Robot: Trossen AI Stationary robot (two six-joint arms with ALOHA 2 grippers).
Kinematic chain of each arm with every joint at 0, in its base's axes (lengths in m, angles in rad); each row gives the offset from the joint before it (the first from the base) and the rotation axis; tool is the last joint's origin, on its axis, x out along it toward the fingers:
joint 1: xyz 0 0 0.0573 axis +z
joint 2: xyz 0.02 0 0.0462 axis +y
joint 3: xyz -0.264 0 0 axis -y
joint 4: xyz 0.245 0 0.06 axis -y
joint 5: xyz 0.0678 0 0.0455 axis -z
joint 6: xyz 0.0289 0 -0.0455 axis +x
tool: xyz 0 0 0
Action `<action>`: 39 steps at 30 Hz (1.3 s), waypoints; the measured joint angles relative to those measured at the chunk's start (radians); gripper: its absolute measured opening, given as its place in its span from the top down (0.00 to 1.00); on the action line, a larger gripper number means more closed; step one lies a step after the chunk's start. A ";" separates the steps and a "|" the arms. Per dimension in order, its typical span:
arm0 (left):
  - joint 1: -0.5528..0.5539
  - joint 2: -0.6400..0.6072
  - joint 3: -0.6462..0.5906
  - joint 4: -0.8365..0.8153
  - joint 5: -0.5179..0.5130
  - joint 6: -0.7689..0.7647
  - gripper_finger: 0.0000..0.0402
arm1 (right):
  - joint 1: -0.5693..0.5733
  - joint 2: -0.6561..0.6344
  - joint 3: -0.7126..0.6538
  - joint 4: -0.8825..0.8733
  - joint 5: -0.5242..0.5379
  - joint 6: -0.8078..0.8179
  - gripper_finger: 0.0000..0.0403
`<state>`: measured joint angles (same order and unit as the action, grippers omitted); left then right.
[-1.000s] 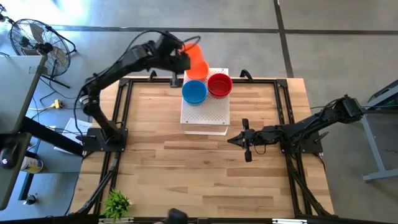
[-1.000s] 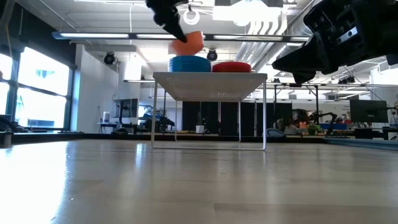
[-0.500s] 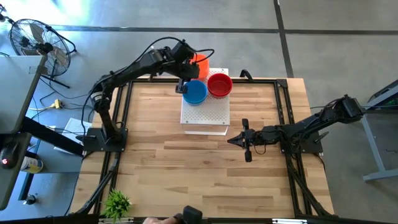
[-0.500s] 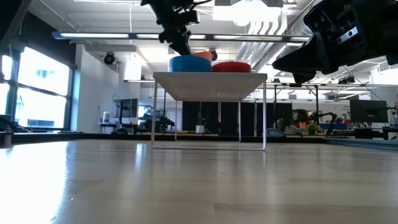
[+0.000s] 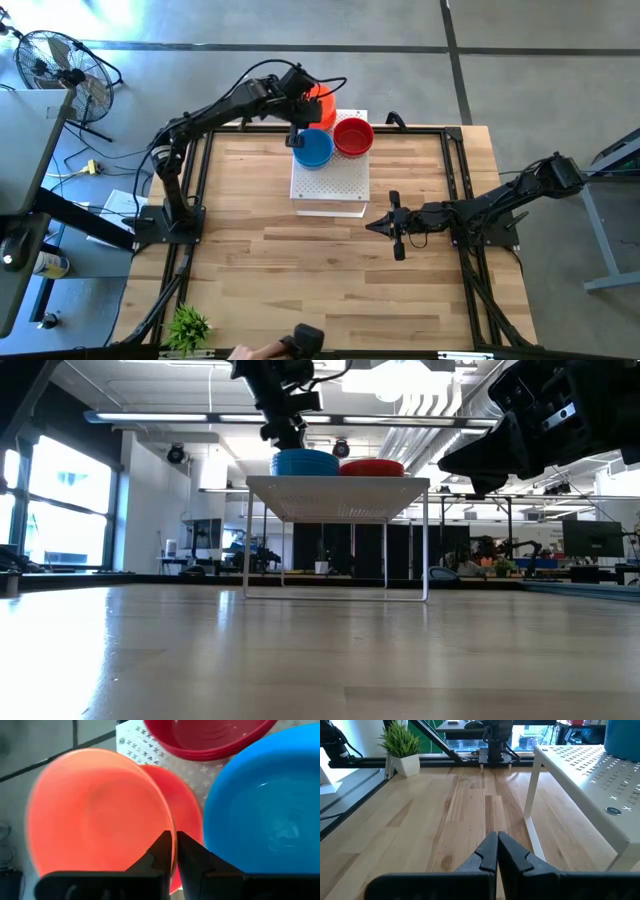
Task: Pick & Place Mini bowls
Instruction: Stack the orange bowl on top of the orange bowls on the shelf
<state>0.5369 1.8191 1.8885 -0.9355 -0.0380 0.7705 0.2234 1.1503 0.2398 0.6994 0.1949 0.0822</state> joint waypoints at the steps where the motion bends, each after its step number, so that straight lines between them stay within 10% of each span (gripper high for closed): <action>1: 0.000 0.000 0.000 -0.001 0.002 0.000 0.94 | 0.000 0.000 0.000 0.000 0.000 0.000 1.00; 27: 0.003 -0.001 0.130 -0.079 0.122 -0.082 0.82 | 0.000 0.000 0.000 -0.001 -0.015 -0.002 1.00; 39: 0.039 0.000 0.055 -0.073 0.182 -0.122 0.98 | 0.000 0.000 0.000 -0.001 -0.030 0.007 1.00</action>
<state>0.5758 1.8187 1.9435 -1.0088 0.1440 0.6487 0.2234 1.1503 0.2398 0.6988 0.1651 0.0891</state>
